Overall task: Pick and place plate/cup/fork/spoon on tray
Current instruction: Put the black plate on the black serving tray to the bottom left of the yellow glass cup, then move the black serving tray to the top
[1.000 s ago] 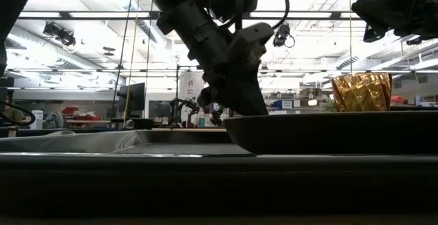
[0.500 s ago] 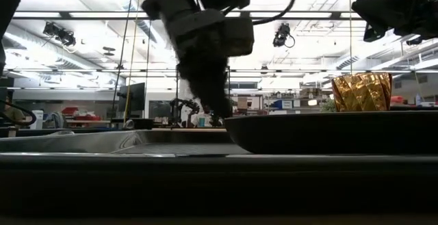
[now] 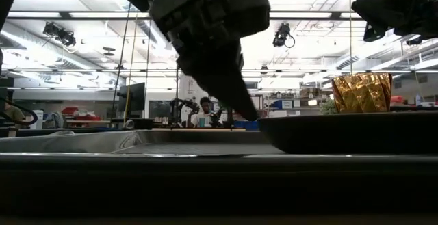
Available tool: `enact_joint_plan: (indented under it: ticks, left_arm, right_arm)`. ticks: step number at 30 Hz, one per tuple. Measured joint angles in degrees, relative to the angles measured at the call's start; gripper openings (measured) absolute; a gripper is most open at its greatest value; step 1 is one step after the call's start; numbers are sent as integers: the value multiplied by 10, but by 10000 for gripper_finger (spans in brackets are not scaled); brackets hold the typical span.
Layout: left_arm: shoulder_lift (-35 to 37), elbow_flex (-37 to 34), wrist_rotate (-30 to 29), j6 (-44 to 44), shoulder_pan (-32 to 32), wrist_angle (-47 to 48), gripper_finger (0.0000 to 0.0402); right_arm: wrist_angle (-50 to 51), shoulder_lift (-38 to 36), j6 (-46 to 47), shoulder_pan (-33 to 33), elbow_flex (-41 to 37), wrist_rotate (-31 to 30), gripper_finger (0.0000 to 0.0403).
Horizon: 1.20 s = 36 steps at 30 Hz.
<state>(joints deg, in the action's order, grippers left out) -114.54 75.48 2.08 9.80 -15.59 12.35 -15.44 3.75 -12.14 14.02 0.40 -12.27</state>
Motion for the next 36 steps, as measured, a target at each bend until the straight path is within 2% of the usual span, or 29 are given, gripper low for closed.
enact_joint_plan:
  ticks: [2, 5, 11, 15, 27, 33, 36]
  left_arm:
    - [0, 0, -3, -3, 1, 0, 10]
    - [1, 0, -9, -14, 8, 49, 9]
    - [6, 0, -83, 45, 47, 186, 10]
    - [6, 0, -118, 69, 75, 222, 10]
    - [5, 0, -146, 57, 150, 226, 11]
    - [4, 0, -153, 19, 177, 221, 11]
    - [4, 0, -175, 7, 185, 221, 11]
  right_arm:
    - [0, 0, 0, 0, 0, 0, 45]
    - [0, 0, 0, 0, 0, 0, 45]
    - [0, 0, 0, 0, 0, 0, 45]
    - [0, 0, 0, 0, 0, 0, 45]
    - [0, 0, 0, 0, 0, 0, 45]
    - [0, 0, 0, 0, 0, 0, 45]
    - [0, 0, 0, 0, 0, 0, 45]
